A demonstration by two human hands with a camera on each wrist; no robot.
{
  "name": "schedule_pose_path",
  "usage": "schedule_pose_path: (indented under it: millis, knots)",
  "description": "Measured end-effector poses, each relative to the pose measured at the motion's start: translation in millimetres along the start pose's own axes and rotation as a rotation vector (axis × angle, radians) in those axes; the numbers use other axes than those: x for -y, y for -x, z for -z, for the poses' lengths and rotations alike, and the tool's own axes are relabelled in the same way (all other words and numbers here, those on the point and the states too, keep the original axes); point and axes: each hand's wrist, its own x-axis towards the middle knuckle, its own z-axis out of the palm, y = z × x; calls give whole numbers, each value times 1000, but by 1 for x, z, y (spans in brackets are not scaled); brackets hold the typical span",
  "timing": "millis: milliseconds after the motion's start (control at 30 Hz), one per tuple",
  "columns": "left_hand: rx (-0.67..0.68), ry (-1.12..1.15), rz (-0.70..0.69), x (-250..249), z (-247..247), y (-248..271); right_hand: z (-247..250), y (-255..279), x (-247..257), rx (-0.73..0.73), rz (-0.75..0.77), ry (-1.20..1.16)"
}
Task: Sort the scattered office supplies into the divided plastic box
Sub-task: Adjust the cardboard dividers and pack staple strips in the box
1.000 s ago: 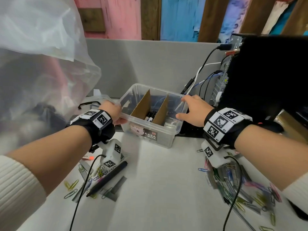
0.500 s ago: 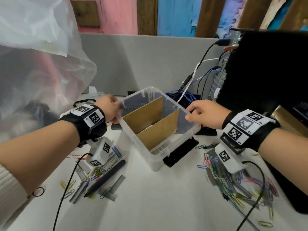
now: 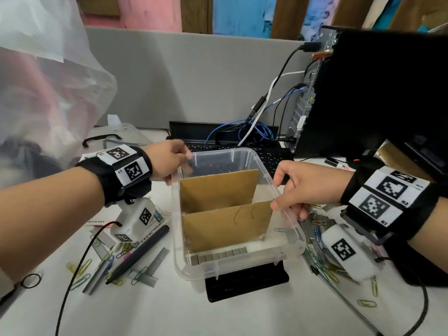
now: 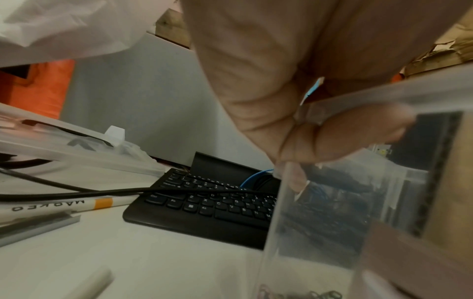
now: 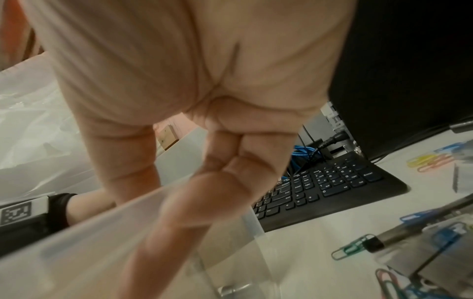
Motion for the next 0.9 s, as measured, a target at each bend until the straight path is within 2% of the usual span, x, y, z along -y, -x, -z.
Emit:
schedule_pose_path:
  millis: [133,300,500,567,633,667,733,800,900]
  knots:
    - [22,53,-7,-6,-1,-3,0,2,0,-15,-2,-42]
    - [-96,72,-31,-8,0,-13,-1,1,0,-80,-3,-84]
    - [-91,241,12,-5,6,-4,-2,-5,-3,-126,27,-71]
    - [-112,219,25,2,11,3,-2,-6,-4,-142,27,-50]
    - [-136,52,9,13,15,14,-4,-5,-3,-202,44,56]
    - [-109,-79,-9,19,16,21,-4,-3,-1,-258,61,181]
    - [34,-349,-43,31,15,36,-6,2,6,-384,116,471]
    - [207,-557,-70,42,6,47,-10,8,13,-465,199,662]
    - [373,-734,-72,57,-12,60,-22,21,30,-506,351,699]
